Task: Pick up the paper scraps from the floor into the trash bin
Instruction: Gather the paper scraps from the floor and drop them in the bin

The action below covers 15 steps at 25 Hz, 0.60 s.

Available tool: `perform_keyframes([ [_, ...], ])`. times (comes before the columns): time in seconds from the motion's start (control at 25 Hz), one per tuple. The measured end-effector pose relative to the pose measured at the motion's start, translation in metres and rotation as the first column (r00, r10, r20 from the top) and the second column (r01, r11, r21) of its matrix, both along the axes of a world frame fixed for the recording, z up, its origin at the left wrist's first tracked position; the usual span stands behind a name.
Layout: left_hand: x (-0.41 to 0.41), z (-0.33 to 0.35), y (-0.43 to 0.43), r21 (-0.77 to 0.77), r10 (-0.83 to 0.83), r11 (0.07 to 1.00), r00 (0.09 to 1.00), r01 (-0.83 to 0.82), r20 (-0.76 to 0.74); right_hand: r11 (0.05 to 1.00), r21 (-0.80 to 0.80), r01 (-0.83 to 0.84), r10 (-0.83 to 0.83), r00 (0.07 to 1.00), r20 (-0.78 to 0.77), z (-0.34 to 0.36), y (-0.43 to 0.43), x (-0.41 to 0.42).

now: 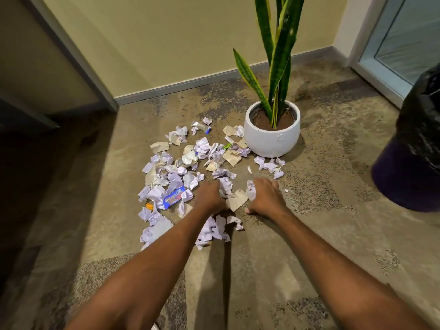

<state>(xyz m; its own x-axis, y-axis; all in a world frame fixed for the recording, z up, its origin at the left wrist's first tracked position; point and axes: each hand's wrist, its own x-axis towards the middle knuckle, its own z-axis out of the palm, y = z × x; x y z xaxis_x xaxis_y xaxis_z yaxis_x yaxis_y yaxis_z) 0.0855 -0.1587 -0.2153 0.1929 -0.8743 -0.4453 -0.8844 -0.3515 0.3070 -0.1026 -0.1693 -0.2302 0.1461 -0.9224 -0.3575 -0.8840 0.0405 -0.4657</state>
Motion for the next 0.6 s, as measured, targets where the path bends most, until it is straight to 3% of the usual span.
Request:
perform_keyframes([
  [0.2, -0.01, -0.017, -0.006, -0.128, -0.021, 0.992, 0.999, 0.016, -0.039, 0.989, -0.085, -0.123, 0.122, 0.992, -0.02, -0.006, 0.001, 0.023],
  [0.32, -0.011, -0.022, -0.006, -0.162, 0.02, 0.986, 0.992, -0.04, -0.122, 0.987, -0.109, -0.116, 0.118, 0.993, 0.016, -0.004, 0.0, 0.032],
  [0.48, -0.005, -0.023, 0.006, -0.238, 0.09, 0.967, 0.996, -0.09, -0.011, 0.99, -0.065, -0.122, 0.127, 0.989, 0.079, -0.002, 0.001, 0.047],
  [0.6, -0.001, -0.025, 0.01, -0.23, 0.075, 0.97, 0.997, -0.081, -0.036, 0.993, -0.029, -0.115, 0.118, 0.985, 0.126, -0.004, 0.005, 0.056],
])
